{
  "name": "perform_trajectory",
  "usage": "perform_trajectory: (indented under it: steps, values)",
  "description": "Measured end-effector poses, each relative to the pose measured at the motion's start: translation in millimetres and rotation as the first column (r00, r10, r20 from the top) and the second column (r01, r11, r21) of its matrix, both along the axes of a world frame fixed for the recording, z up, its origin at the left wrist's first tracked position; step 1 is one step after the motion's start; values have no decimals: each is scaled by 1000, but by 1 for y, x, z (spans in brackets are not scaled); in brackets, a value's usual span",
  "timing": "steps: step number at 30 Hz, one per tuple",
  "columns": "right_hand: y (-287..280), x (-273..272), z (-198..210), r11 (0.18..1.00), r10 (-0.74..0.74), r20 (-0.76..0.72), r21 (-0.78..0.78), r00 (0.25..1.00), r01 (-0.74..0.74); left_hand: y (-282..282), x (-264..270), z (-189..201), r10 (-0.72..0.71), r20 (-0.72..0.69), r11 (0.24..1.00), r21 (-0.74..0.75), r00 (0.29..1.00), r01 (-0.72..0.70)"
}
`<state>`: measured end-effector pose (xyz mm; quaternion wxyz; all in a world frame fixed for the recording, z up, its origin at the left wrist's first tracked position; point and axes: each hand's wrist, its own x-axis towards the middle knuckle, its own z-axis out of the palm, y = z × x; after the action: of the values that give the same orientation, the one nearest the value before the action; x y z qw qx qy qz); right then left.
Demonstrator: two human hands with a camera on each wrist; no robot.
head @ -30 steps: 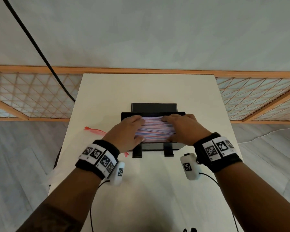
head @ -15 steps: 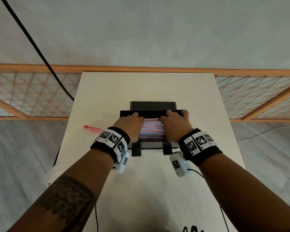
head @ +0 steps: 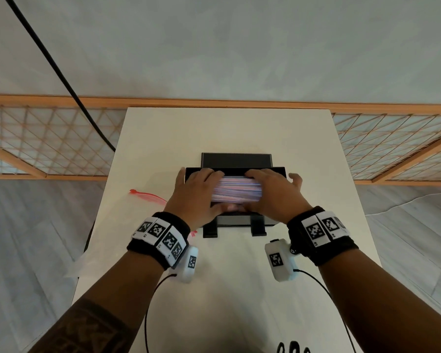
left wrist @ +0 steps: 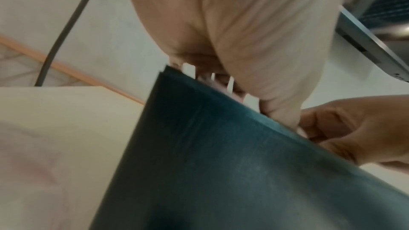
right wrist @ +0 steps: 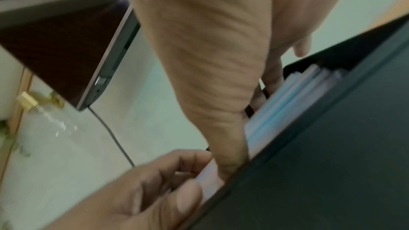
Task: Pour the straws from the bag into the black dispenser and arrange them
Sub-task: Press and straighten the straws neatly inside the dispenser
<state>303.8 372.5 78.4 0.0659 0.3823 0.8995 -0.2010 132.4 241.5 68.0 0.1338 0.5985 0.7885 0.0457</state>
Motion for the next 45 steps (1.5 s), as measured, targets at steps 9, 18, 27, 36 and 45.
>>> perform_trajectory:
  steps: [9, 18, 27, 36, 45]
  values:
    - [-12, 19, 5, 990, -9, 16, -141, 1000, 11, -21, 20, 0, 93, 88, 980, -185, 992, -75]
    - [15, -3, 28, 982, 186, 151, -54, 971, -180, 2, -12, 31, 20, 87, 951, -308, 996, 7]
    - [17, -30, 9, 974, 213, 365, -10, 906, -225, 32, -16, 26, -21, 27, 915, -401, 999, 31]
    - [1, -21, -10, 965, 146, 293, 167, 945, -202, 25, -8, 12, -7, 3, 939, -342, 1000, 7]
    - [-1, -21, -9, 953, 51, 116, 291, 992, -83, 20, -7, 11, 15, -140, 995, -93, 990, -28]
